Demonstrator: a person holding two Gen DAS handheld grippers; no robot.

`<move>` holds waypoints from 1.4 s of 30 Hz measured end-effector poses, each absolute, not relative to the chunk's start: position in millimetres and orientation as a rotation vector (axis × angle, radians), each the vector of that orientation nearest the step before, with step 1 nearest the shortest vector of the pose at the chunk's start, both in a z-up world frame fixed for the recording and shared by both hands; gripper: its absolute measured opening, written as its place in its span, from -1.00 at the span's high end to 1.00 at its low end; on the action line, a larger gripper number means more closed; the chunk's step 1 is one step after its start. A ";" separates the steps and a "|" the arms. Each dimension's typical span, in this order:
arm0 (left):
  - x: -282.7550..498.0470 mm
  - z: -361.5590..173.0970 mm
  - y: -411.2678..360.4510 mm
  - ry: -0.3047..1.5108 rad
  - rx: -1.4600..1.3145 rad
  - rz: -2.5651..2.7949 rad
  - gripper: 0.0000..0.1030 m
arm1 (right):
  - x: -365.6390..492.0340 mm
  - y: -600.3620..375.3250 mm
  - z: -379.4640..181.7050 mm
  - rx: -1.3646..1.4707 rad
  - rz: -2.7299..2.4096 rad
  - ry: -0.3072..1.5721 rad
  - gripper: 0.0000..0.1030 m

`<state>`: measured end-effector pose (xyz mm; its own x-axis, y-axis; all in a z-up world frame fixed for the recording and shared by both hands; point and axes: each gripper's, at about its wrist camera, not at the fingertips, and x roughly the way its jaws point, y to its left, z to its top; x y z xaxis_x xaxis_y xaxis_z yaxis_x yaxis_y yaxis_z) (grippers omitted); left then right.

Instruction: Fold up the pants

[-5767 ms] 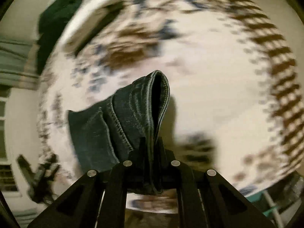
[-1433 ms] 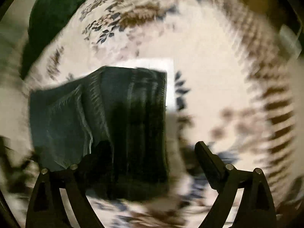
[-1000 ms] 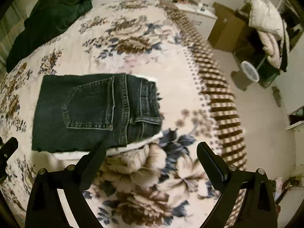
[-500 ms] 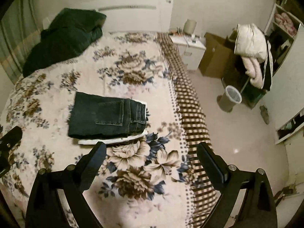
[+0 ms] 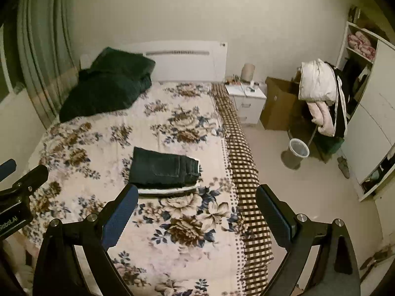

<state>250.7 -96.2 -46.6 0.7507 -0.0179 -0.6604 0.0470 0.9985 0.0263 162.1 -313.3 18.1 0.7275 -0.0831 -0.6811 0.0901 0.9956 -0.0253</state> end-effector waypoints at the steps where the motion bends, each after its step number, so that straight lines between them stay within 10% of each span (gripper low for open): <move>1: 245.9 -44.4 -96.2 0.716 0.047 -0.032 -0.86 | 155.0 -312.3 24.7 0.010 -0.092 0.744 -0.90; 14: 213.7 -29.1 -81.9 0.665 -0.019 -0.027 -1.00 | 97.0 -298.0 75.1 0.021 -0.044 0.689 -0.96; 42: 295.0 -110.0 -100.4 0.757 0.064 0.060 -1.00 | 236.3 -299.0 -52.6 -0.013 -0.132 0.789 -0.96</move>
<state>295.0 -100.4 -110.0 0.7256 0.0771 -0.6838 -0.0310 0.9964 0.0795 236.3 -299.0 -52.6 0.6967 -0.1232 -0.7067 0.1132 0.9917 -0.0612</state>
